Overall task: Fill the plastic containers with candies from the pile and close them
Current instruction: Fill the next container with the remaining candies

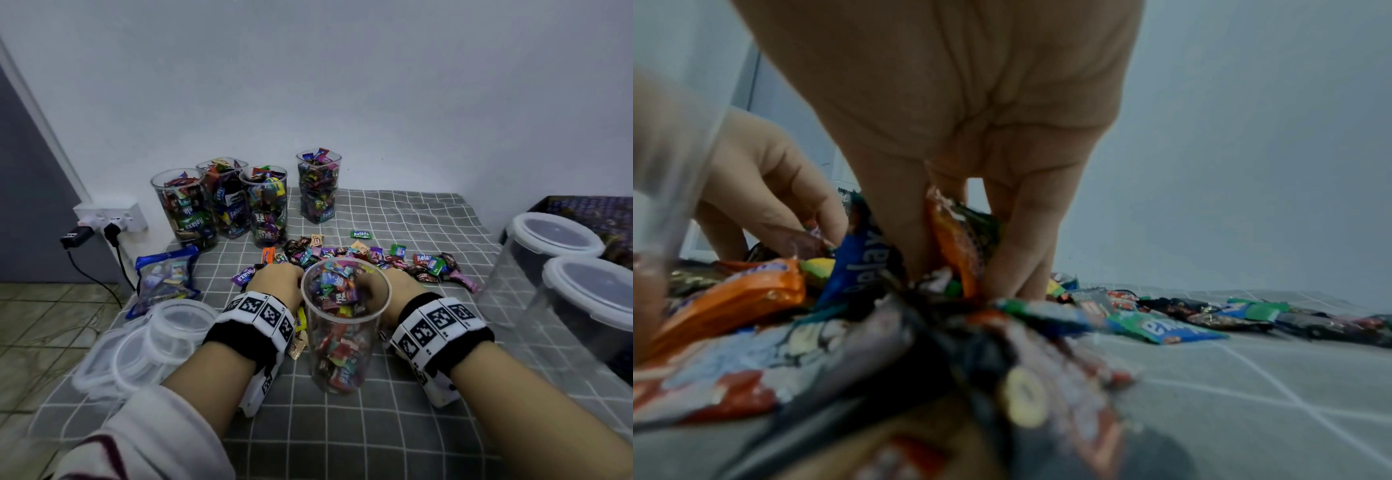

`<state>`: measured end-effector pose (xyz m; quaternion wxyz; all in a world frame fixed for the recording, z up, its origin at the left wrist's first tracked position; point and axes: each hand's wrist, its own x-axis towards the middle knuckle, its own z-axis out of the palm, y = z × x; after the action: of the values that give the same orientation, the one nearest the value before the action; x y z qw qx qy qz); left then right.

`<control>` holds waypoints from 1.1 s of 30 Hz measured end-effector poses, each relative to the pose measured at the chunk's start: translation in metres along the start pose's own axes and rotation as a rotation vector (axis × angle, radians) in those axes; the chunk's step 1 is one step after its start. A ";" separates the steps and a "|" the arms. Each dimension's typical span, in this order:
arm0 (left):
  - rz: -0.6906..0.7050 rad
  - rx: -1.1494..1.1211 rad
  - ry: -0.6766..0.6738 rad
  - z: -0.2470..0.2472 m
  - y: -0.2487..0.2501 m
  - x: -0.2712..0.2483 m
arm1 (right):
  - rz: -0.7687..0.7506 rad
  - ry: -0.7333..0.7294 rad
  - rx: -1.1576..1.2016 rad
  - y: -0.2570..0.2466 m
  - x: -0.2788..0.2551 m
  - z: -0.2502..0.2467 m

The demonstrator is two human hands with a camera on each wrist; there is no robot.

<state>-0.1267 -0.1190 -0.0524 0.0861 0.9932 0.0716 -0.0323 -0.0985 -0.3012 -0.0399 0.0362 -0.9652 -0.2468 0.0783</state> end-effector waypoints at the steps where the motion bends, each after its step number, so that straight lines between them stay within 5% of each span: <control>1: 0.000 -0.012 0.018 0.000 0.000 -0.001 | 0.000 -0.002 0.005 0.000 -0.001 -0.001; 11: -0.043 -0.212 0.181 -0.010 0.004 -0.018 | 0.022 0.130 0.053 -0.001 -0.009 -0.008; 20: -0.027 -0.291 0.295 -0.019 0.009 -0.031 | 0.074 0.332 0.421 0.014 -0.019 -0.013; 26: -0.005 -0.281 0.276 -0.024 0.012 -0.035 | -0.033 0.481 0.662 0.004 -0.041 -0.050; 33: -0.004 -0.300 0.281 -0.026 0.013 -0.038 | -0.187 0.547 0.627 -0.019 -0.075 -0.082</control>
<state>-0.1608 -0.1321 -0.0218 0.2223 0.9638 0.0890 0.1175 -0.1588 -0.3238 0.0534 0.3991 -0.8662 -0.2787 -0.1128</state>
